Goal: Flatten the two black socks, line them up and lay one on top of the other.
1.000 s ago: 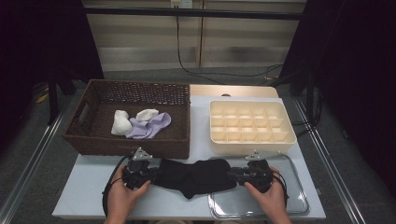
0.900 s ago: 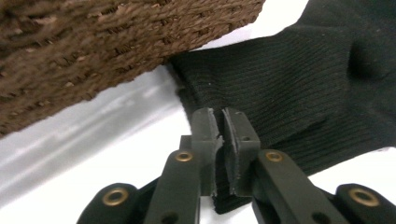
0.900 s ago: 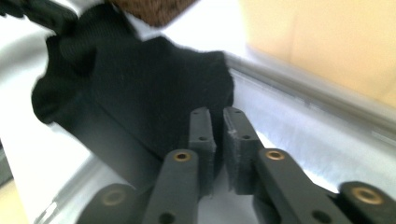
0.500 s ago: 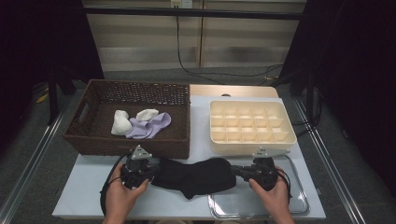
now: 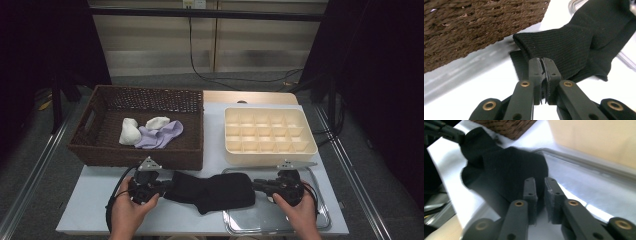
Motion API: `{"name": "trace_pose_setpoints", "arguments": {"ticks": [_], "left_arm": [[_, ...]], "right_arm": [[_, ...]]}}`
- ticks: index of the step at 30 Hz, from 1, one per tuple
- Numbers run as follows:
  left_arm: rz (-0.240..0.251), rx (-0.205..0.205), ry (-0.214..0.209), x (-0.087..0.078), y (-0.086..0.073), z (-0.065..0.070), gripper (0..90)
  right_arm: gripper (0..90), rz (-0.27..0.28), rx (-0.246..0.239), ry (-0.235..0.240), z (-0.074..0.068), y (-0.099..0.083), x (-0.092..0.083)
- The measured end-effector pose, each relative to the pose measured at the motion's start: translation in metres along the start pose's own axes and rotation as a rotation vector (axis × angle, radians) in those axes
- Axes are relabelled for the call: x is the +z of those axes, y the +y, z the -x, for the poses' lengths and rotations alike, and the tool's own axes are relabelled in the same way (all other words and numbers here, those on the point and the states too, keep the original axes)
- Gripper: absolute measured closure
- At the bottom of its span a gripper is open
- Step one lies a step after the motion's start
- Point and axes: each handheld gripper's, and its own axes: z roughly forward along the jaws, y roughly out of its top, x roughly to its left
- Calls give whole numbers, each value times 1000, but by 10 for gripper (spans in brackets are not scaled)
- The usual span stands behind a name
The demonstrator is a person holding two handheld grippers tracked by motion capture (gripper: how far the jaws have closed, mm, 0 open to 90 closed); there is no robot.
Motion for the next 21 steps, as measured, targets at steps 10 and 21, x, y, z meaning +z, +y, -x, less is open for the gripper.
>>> {"name": "trace_pose_setpoints", "arguments": {"ticks": [10,21], "left_arm": [[11,-5,9,3,1,-1,863],[25,-1,3,0,2,-2,863]], "right_arm": [[655,-69,-98,-7,-17,0,16],[859,-95,-136,-50,-21,1,25]]}}
